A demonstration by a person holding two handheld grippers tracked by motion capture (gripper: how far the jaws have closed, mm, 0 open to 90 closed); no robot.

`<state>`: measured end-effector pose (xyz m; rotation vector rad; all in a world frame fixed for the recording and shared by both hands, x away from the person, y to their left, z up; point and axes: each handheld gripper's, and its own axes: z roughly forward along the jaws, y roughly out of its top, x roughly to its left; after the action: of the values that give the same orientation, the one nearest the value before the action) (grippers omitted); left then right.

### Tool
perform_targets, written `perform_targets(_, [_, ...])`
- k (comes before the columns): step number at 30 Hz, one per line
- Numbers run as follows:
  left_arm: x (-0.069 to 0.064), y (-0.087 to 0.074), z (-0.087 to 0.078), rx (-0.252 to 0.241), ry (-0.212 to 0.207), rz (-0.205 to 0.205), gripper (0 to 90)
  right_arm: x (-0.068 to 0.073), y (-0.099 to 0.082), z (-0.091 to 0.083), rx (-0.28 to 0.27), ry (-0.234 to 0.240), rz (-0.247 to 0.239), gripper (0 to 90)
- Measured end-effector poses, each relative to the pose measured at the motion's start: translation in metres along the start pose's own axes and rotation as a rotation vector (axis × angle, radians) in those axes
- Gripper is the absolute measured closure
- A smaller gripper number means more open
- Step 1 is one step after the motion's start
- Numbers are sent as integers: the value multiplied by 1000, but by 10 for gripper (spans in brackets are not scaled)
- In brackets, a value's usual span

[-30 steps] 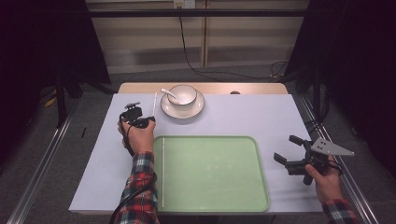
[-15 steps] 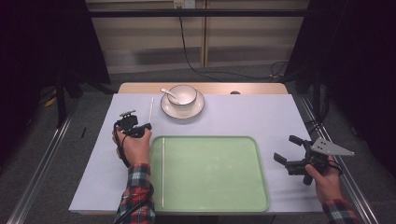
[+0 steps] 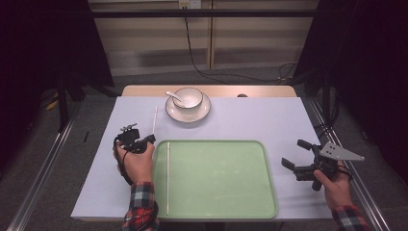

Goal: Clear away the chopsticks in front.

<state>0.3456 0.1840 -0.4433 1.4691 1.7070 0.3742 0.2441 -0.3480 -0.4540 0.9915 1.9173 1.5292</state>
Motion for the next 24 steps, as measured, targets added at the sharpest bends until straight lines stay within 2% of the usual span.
perform_targets(5, [-1, -9, -7, -8, 2, -4, 860, -1, 0, -1, 1, 5, 3, 6])
perform_targets(10, [-1, -16, -11, -13, -1, -15, 860, 0, 0, 0, -5, -12, 2, 6])
perform_targets(11, [-2, -20, -13, -16, -4, -14, 860, 0, 0, 0, -7, -15, 7, 6])
perform_targets(12, [-3, -22, -14, -14, -6, -10, 859, -1, 0, 0, 8, 2, 1, 6])
perform_targets(18, [-6, -26, -19, -20, -6, -5, 859, 0, 0, 0, 4, -6, 0, 6])
perform_targets(19, [-5, -28, -19, -12, -18, 3, 860, 0, 0, 0, 3, -7, 1, 6])
perform_targets(24, [-7, -32, -25, -17, -7, 2, 859, 0, 0, 0, 0, -7, 1, 6])
